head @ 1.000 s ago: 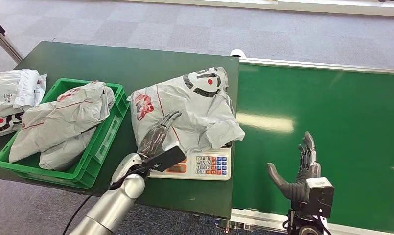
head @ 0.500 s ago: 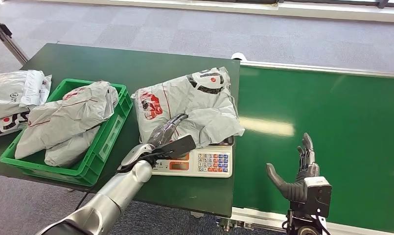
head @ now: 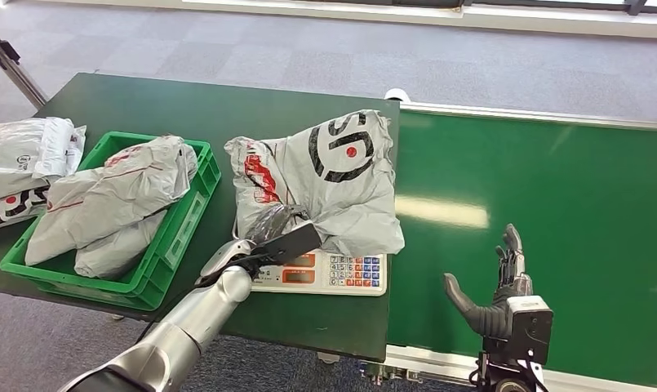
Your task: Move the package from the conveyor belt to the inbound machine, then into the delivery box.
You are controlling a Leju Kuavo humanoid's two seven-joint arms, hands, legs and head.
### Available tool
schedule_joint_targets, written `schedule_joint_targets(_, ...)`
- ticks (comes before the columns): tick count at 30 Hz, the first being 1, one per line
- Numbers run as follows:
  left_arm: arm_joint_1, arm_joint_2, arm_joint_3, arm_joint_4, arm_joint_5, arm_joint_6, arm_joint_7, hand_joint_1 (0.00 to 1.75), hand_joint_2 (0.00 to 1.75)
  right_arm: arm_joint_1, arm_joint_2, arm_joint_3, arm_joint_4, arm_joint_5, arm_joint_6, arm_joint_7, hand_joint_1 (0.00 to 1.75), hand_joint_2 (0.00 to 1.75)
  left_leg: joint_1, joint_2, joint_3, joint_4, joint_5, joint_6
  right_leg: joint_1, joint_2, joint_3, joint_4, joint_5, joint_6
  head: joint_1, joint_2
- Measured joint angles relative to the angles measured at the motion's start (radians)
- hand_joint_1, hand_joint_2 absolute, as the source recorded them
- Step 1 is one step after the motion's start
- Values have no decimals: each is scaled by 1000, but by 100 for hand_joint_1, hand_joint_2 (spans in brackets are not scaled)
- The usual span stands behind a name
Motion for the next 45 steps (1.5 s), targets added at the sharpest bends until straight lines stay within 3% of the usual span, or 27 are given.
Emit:
schedule_joint_targets(7,0,0,0,-6,10,-5,-9,175,175,0,0,-2,0,0,0,0,0,175,0,0,-4,0,-1,0,0,0,-4,0,0,0,0,0)
schedule_joint_targets(15,53,9,14,-87,163,-12,-144,175,175,0,0,-3,0,-1,0,0,0,175,0,0,-10,0,0,0,0,0,-10,0,0,0,0,0)
schedule_joint_targets(22,165,20,16,-314,299,106,-339,175,175,0,0,-4,0,-12,0,-5,0,175,0,2,-16,1,-1,0,0,0,-17,0,0,0,0,0)
schedule_joint_targets(27,219,29,14,-476,305,199,-449,175,175,-1,-5,-4,0,-29,4,-10,0,175,0,2,-17,1,-1,0,0,0,-18,0,0,0,0,0)
schedule_joint_targets(31,243,47,-9,-577,323,310,-470,175,175,-1,-11,-4,0,-39,6,-14,0,175,0,2,-17,1,-1,0,0,1,-18,0,0,0,0,0)
schedule_joint_targets(36,249,115,-127,-732,339,524,-476,175,175,-2,-23,-5,0,-54,6,-18,0,175,0,2,-17,1,-1,0,0,0,-18,0,0,0,0,0)
schedule_joint_targets(45,250,176,-234,-869,285,603,-476,175,175,1,-33,-6,0,-59,6,-19,0,175,0,2,-17,1,-1,0,0,1,-18,0,0,0,0,0)
